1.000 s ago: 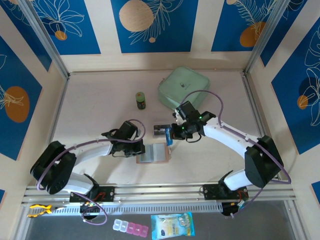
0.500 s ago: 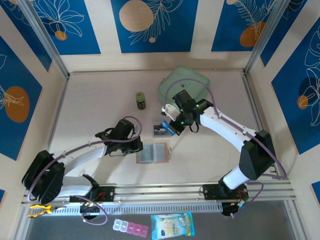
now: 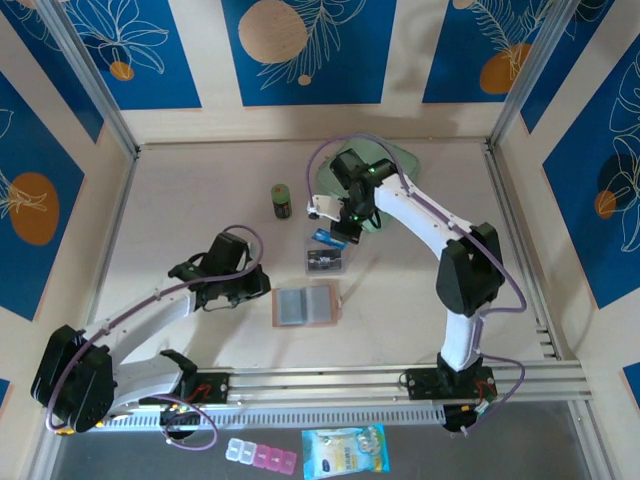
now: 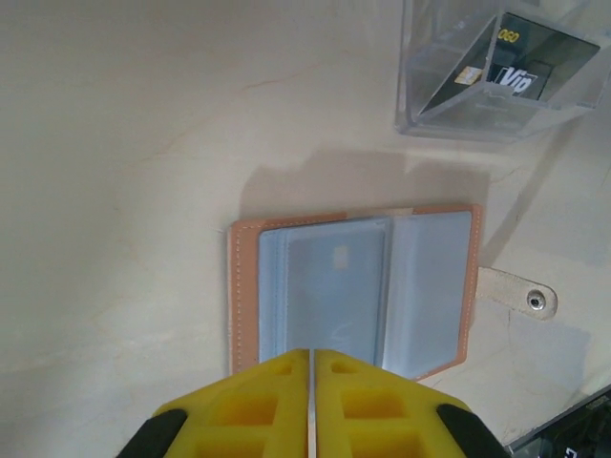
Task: Take the credit cards out of the card holder
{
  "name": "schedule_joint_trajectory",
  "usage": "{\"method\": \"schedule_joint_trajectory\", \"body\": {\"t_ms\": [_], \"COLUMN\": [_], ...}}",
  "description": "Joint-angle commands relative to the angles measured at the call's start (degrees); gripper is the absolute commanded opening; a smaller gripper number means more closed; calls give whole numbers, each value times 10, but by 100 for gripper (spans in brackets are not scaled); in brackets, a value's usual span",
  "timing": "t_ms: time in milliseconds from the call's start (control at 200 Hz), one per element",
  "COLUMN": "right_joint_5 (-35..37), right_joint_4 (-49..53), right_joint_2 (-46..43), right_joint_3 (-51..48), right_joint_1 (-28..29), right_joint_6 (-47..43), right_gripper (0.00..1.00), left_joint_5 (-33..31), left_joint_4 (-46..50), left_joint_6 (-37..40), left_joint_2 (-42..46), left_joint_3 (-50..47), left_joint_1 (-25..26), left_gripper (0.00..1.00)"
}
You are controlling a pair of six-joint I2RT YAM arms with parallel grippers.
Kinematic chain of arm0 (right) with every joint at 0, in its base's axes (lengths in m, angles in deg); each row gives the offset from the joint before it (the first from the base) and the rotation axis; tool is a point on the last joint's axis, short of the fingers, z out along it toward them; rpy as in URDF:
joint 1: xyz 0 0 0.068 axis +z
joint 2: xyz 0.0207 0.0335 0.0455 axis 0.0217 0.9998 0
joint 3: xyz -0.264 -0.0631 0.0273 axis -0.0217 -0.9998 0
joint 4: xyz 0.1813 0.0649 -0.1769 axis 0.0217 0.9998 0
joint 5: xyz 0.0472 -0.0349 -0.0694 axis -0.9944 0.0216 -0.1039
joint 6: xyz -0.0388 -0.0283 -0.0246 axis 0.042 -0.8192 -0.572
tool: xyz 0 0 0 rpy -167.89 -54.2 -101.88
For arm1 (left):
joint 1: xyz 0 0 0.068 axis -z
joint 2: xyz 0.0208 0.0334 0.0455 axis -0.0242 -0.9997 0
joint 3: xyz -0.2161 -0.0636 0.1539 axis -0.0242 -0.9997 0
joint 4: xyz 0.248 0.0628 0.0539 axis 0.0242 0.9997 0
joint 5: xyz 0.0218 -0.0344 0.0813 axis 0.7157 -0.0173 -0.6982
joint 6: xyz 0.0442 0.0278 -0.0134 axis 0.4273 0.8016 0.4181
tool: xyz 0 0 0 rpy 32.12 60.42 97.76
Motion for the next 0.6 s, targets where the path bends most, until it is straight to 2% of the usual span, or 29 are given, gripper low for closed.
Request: {"method": "schedule_joint_trajectory", "body": {"t_ms": [0, 365, 595], "right_joint_5": [-48, -72, -59], "right_joint_4": [63, 145, 167], "right_joint_2": [30, 140, 182], "right_joint_3": [53, 191, 236], "right_joint_1": [-7, -23, -26], "right_joint_6": [-44, -85, -100], "right_gripper": [0, 0, 0], "left_joint_5": [8, 32, 38], "left_joint_4": [26, 28, 26], "left_joint_6": [16, 33, 35], "left_joint_2": [4, -30, -39], "left_joint_3": [12, 32, 30], "left_joint_1": [-18, -45, -51], "left_gripper": [9, 10, 10]}}
